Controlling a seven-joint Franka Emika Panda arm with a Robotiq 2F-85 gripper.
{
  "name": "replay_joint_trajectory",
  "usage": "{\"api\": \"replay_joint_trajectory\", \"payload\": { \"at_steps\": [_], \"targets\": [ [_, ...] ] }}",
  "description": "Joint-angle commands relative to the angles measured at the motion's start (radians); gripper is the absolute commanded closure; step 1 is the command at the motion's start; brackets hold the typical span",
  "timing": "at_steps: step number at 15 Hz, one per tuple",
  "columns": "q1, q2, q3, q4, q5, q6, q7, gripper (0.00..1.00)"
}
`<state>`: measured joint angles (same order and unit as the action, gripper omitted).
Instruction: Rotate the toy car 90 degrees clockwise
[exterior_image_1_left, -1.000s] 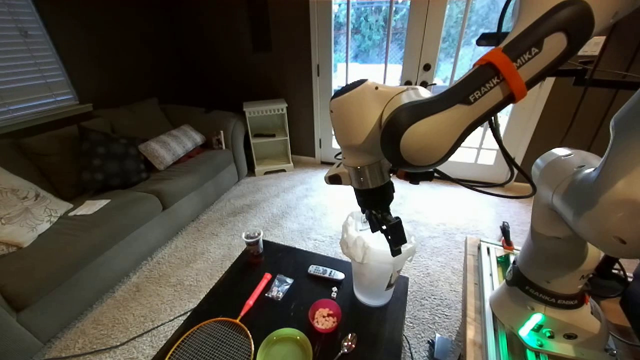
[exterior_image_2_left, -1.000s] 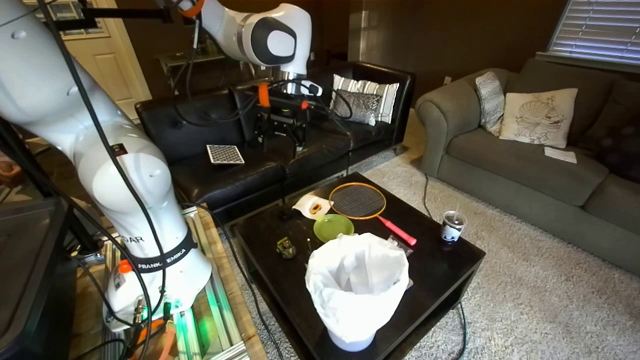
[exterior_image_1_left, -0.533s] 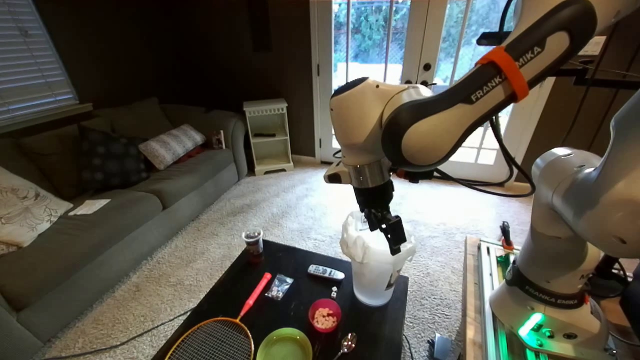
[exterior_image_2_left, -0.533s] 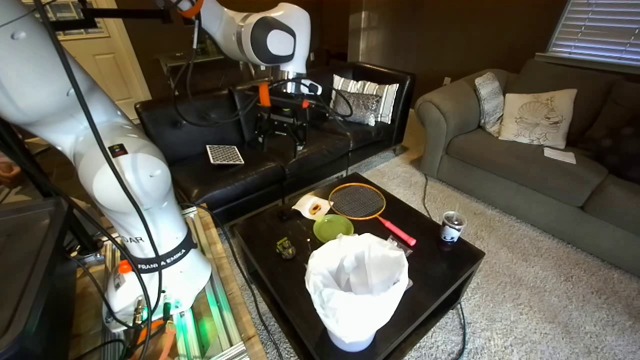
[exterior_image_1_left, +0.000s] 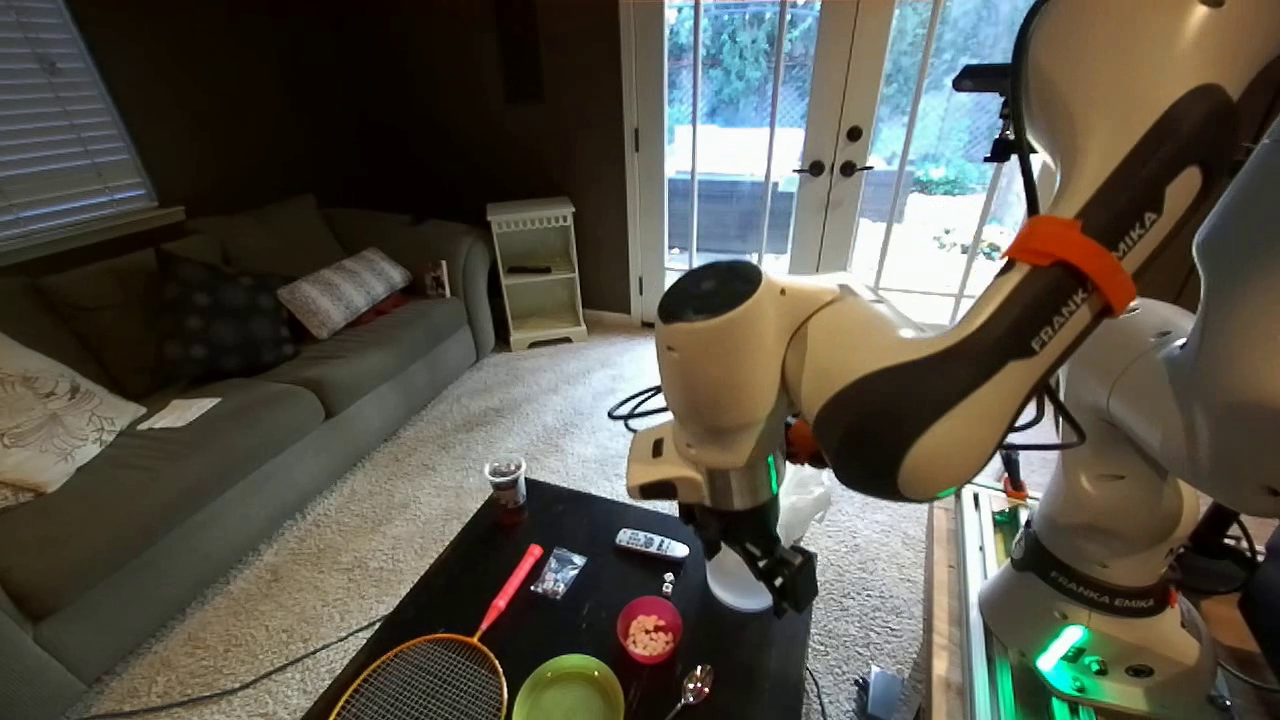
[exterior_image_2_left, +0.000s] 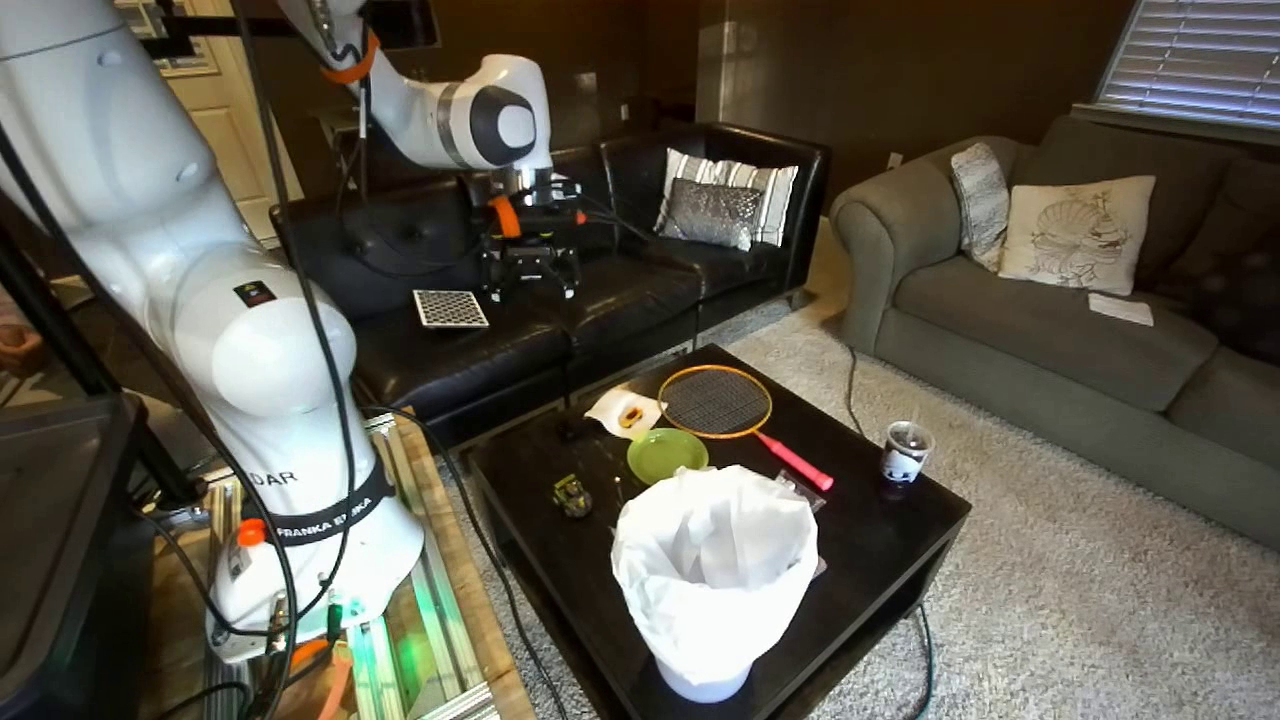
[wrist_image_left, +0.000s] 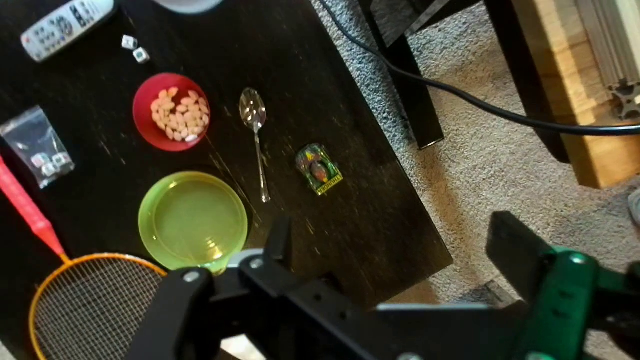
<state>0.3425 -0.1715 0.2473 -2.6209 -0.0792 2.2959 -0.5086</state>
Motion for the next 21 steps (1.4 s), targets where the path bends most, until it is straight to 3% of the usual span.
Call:
{"api": "replay_joint_trajectory", "payload": {
  "at_steps": [1,7,8,9,15,21],
  "targets": [
    [0.020,0.141,0.035,0.002,-0.065,0.159,-0.060,0.00],
    [0.004,0.388,0.073,0.024,-0.206,0.377,-0.145,0.00],
    [0.002,0.416,0.073,0.039,-0.221,0.357,-0.142,0.00],
    [-0.005,0.339,0.087,0.000,-0.182,0.341,-0.119,0.00],
    [-0.014,0.411,0.089,0.031,-0.205,0.350,-0.128,0.00],
    [0.008,0.614,0.015,0.081,-0.340,0.587,-0.044,0.00]
  ]
}}
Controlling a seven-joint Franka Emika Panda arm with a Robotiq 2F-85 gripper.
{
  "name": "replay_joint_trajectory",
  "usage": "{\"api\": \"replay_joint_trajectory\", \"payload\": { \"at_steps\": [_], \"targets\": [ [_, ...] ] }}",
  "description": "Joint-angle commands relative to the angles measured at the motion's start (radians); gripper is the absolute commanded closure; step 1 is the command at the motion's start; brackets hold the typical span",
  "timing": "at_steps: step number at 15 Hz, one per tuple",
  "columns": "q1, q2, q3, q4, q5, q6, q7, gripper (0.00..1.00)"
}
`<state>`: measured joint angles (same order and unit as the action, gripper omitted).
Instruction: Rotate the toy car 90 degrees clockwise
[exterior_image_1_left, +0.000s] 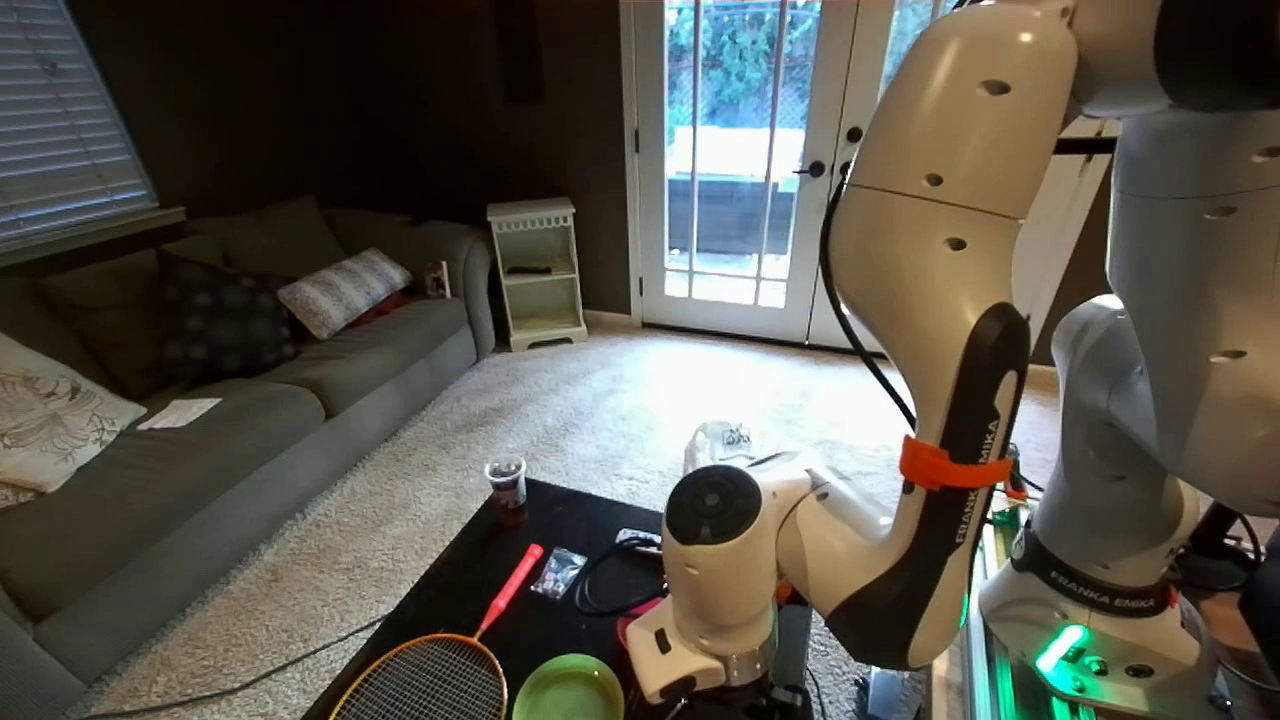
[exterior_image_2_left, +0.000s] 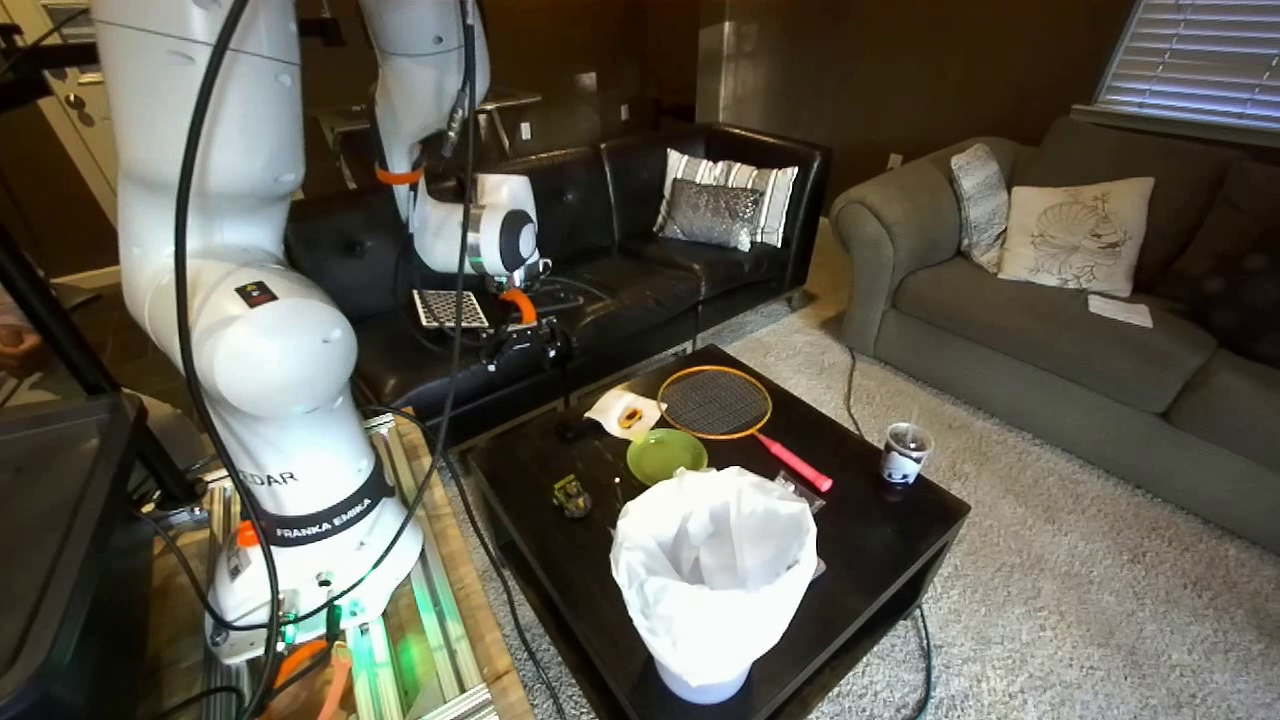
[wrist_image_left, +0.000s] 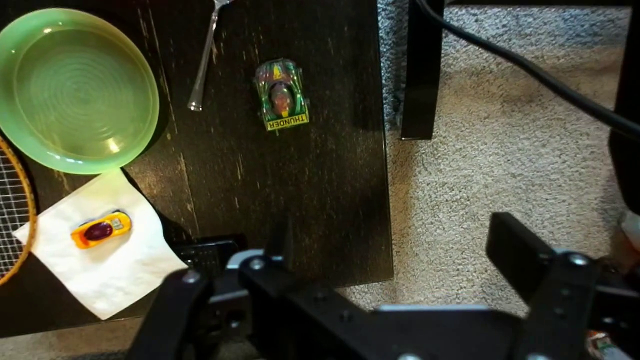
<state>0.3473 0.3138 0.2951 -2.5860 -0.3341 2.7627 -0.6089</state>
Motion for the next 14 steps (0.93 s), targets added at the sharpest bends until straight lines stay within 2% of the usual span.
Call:
{"api": "replay_joint_trajectory", "payload": {
  "at_steps": [1,4,7,8,10,14],
  "targets": [
    [0.046,0.161,-0.084,0.052,-0.100,0.170,0.069,0.00],
    [0.133,0.273,-0.201,0.102,-0.137,0.273,0.114,0.00],
    [0.219,0.388,-0.303,0.165,-0.108,0.335,0.134,0.00],
    [0.218,0.426,-0.316,0.191,-0.147,0.346,0.174,0.00],
    [0.232,0.498,-0.329,0.235,-0.135,0.376,0.184,0.00],
    [0.218,0.623,-0.312,0.314,-0.124,0.412,0.176,0.00]
  ]
}}
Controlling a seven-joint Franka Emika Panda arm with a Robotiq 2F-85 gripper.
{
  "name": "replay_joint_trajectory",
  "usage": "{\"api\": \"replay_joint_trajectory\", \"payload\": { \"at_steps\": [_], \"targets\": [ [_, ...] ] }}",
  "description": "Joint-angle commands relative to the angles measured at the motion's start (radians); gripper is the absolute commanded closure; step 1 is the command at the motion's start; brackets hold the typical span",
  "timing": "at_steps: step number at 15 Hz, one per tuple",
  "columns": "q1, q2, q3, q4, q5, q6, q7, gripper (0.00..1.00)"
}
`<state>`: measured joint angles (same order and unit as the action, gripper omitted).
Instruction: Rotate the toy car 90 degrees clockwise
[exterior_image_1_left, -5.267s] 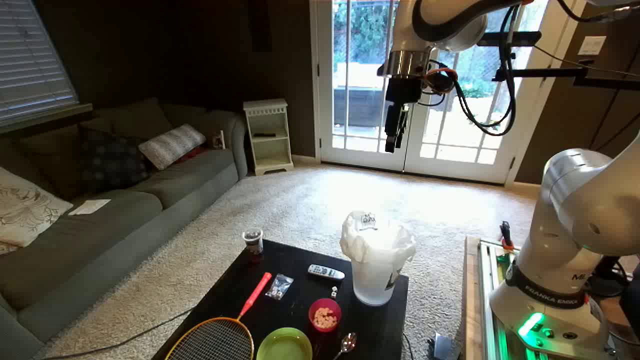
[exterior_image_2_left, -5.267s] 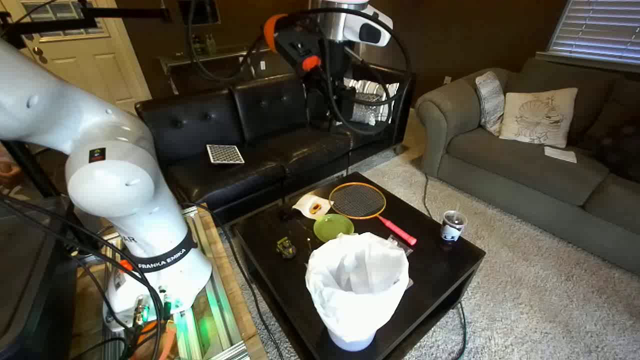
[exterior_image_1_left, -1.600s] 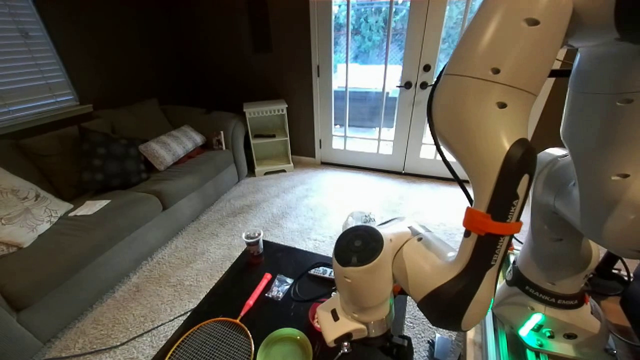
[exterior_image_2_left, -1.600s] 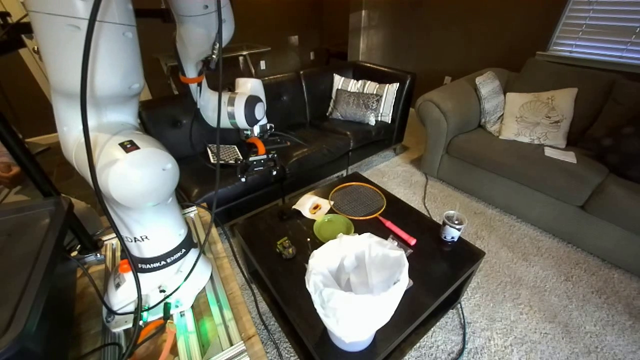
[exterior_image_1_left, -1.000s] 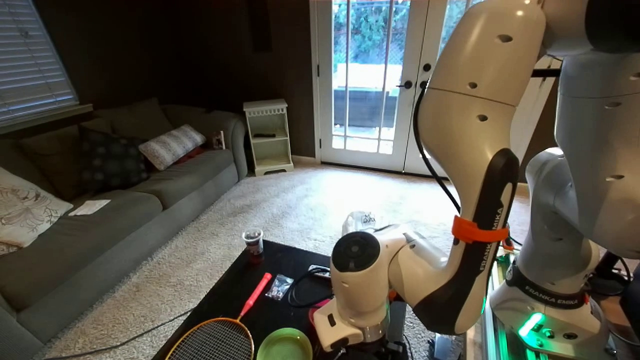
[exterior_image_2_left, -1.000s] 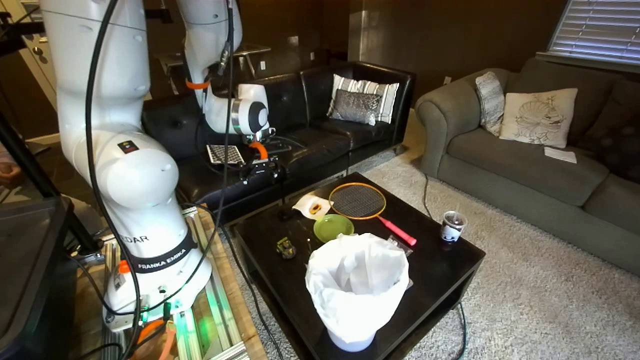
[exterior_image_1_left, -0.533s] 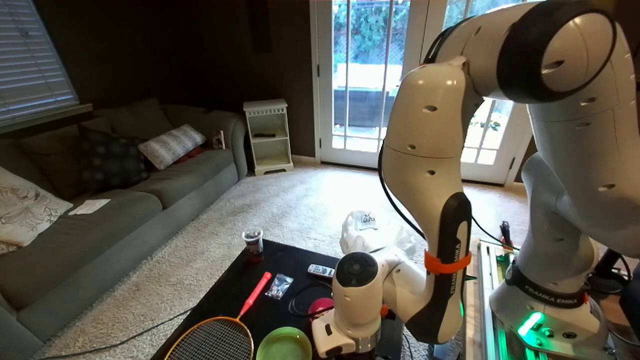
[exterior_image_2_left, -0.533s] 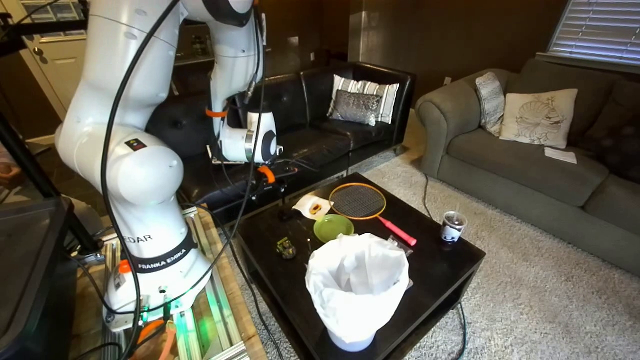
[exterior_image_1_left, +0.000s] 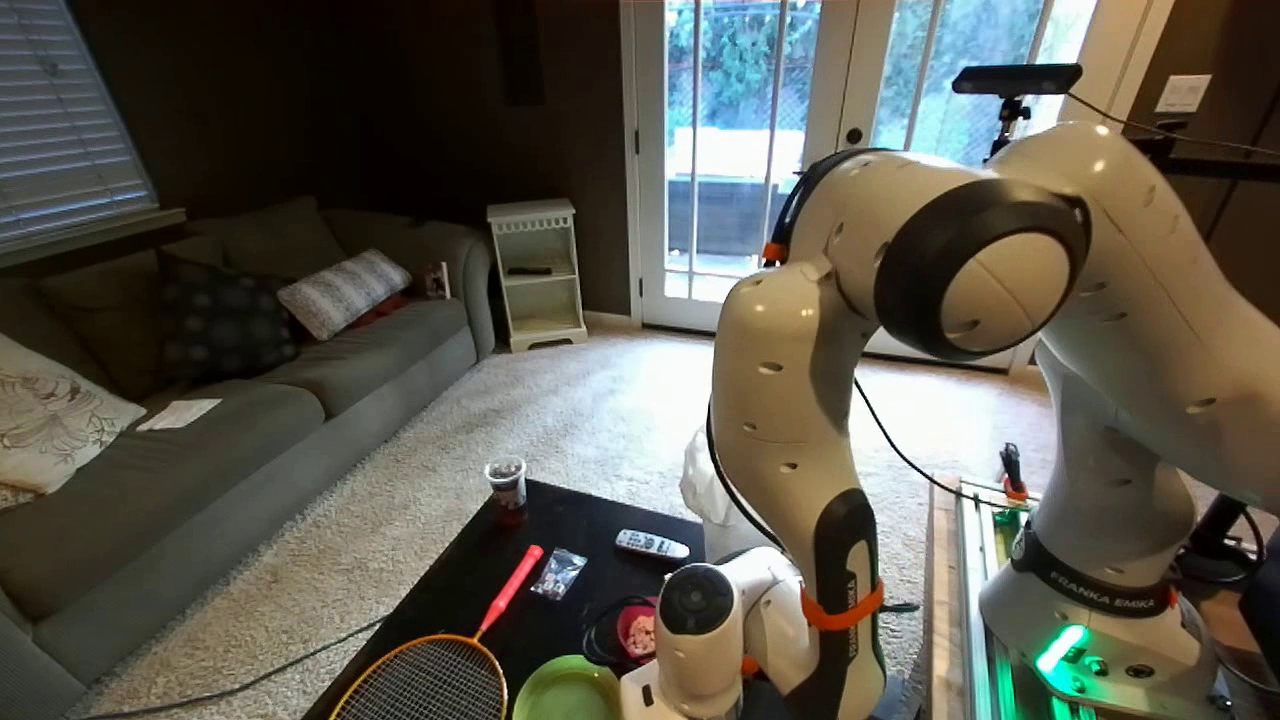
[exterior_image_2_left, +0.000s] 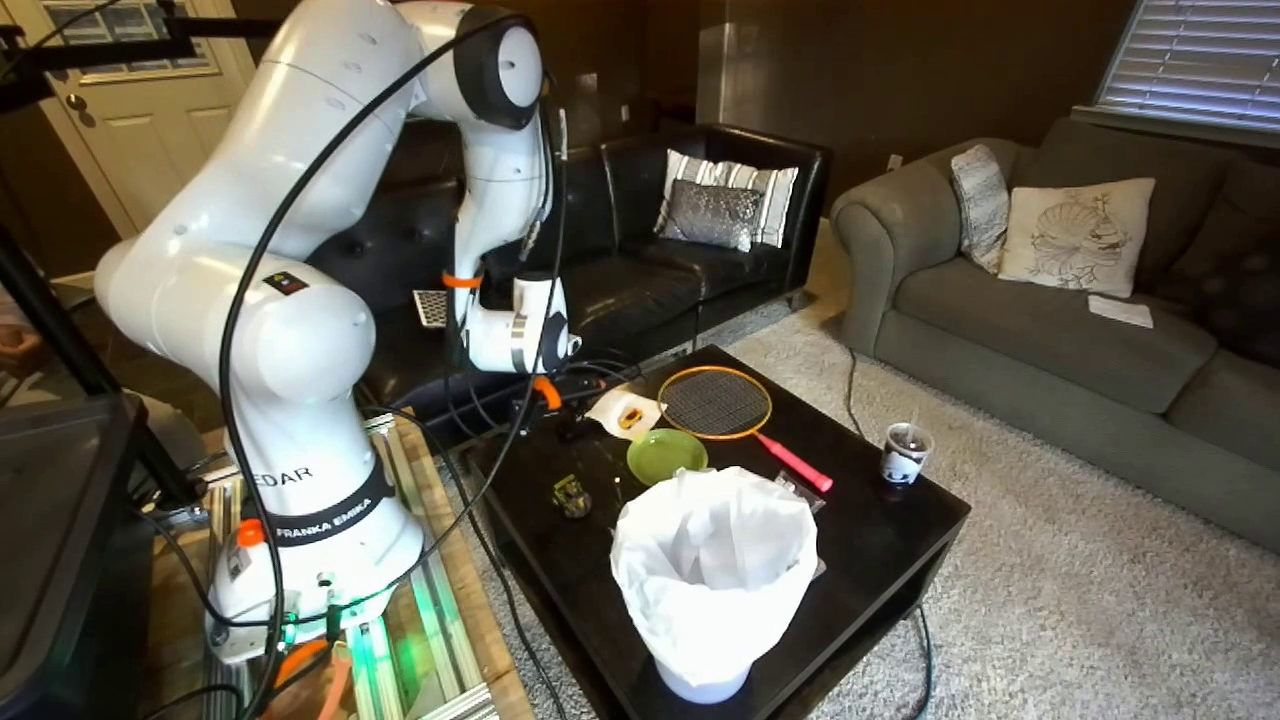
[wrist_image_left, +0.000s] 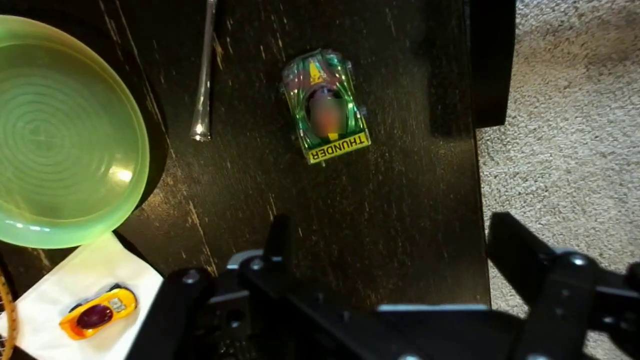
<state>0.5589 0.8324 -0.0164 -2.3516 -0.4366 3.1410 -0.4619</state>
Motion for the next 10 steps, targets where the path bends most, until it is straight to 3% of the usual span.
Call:
{"api": "replay_joint_trajectory", "payload": {
  "at_steps": [1,10],
  "targets": [
    [0.006,0.134,-0.002,0.098,-0.022,0.036,0.024,0.00],
    [0.041,0.298,-0.044,0.215,-0.018,0.078,0.024,0.00]
  ]
}}
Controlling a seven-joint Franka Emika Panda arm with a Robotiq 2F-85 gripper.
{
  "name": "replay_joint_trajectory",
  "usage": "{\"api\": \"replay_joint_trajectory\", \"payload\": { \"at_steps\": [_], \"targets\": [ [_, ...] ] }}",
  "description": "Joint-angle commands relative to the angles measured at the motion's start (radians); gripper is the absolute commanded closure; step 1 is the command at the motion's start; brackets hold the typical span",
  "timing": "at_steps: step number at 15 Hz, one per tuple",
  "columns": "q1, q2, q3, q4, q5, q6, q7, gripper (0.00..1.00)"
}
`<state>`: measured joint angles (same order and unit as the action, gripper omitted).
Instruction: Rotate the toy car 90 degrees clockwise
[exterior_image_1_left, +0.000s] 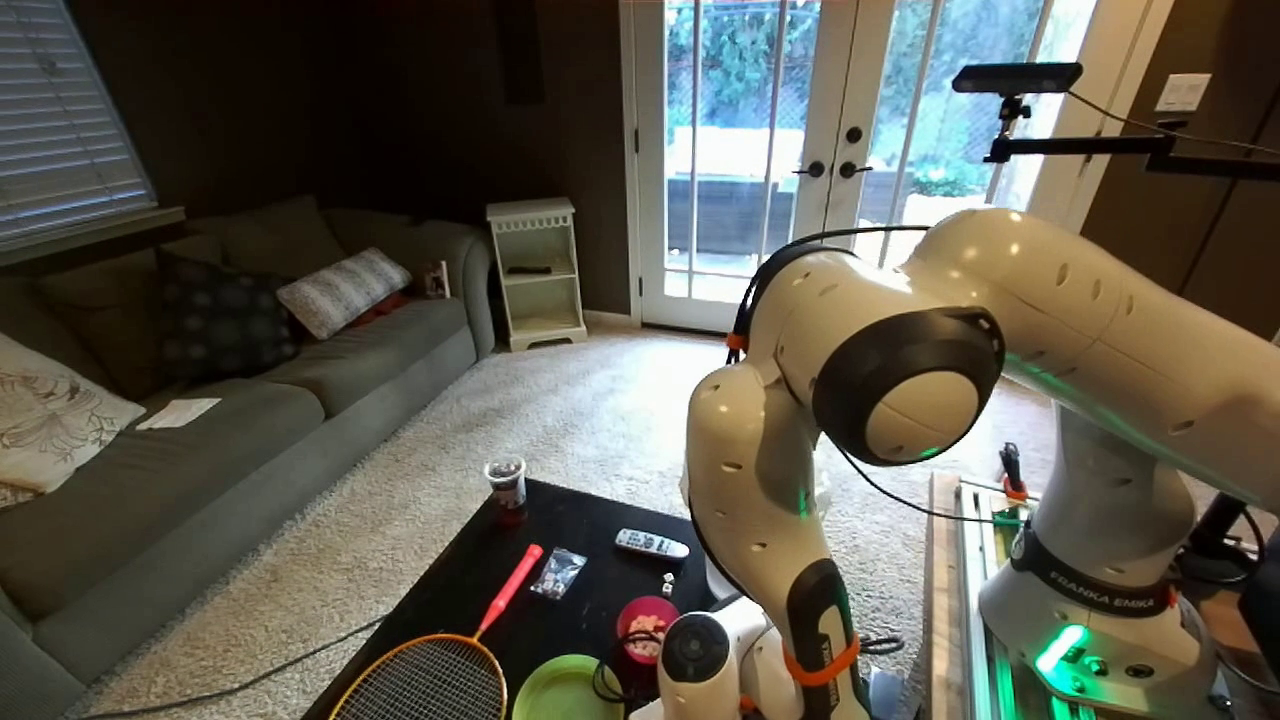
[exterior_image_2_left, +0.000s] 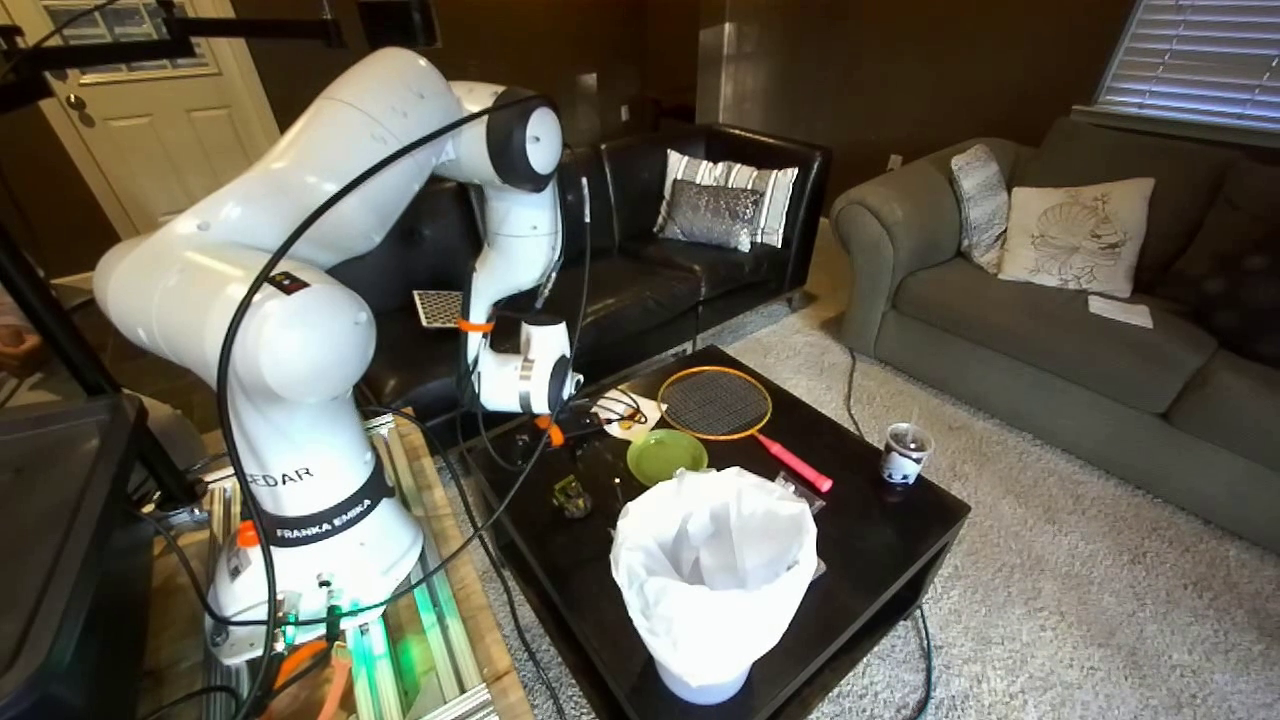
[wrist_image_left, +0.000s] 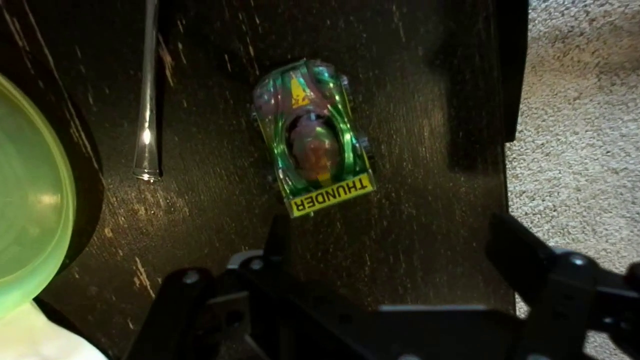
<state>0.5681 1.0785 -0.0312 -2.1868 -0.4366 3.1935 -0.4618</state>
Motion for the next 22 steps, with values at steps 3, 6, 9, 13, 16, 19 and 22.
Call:
{"api": "replay_joint_trajectory", "payload": {
  "at_steps": [3,6,9,13,16,19,22],
  "targets": [
    [0.044,0.082,-0.048,0.078,-0.017,0.023,0.024,0.00],
    [0.037,0.106,-0.051,0.096,-0.019,0.023,0.021,0.00],
    [0.026,0.126,-0.049,0.111,-0.022,0.026,0.017,0.00],
    [0.038,0.145,-0.065,0.122,-0.016,0.047,0.026,0.00],
    [0.036,0.162,-0.072,0.133,-0.013,0.054,0.023,0.00],
    [0.030,0.175,-0.072,0.143,-0.013,0.053,0.022,0.00],
    [0.029,0.184,-0.072,0.150,-0.013,0.053,0.023,0.00]
  ]
}}
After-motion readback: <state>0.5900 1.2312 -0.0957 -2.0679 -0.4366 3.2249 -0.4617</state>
